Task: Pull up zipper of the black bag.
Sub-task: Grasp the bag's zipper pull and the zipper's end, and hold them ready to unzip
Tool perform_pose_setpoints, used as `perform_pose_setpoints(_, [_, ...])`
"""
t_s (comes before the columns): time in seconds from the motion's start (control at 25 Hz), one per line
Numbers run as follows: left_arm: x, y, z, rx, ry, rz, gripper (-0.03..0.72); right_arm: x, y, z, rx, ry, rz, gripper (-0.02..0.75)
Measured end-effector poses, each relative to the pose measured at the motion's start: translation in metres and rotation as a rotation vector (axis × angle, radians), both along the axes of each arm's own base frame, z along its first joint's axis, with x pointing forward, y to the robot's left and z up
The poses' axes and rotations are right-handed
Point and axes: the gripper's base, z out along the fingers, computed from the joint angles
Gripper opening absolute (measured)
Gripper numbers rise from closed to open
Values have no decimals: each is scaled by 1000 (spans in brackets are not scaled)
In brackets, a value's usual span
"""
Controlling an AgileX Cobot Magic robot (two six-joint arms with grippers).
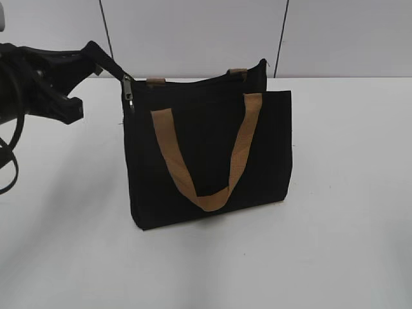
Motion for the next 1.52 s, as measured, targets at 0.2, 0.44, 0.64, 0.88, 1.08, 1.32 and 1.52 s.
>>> perform_pose_setpoints(0.2, [0,0,0,-48,30,8,-7,31,12,11,-18,10,220,318])
perform_pose_setpoints(0.44, [-3,1,5,-127,59,18,-7,73,29,19,46,-9,436,318])
perform_pose_setpoints(0.64, [-3,1,5,-160,83,24,-7,119,56,22,98,66,666,318])
perform_pose_setpoints(0.88, [-3,1,6,-167,74,19,-7,181,101,25,79,88,859,318])
perform_pose_setpoints(1.08, [-3,0,7,-170,70,16,-7,228,150,25,23,81,992,318])
perform_pose_setpoints(1.32, [-3,0,8,-178,59,11,-7,276,201,20,-11,60,1085,318])
perform_pose_setpoints(1.52, [-3,-1,10,-185,43,0,-7,308,221,13,-14,49,1088,318])
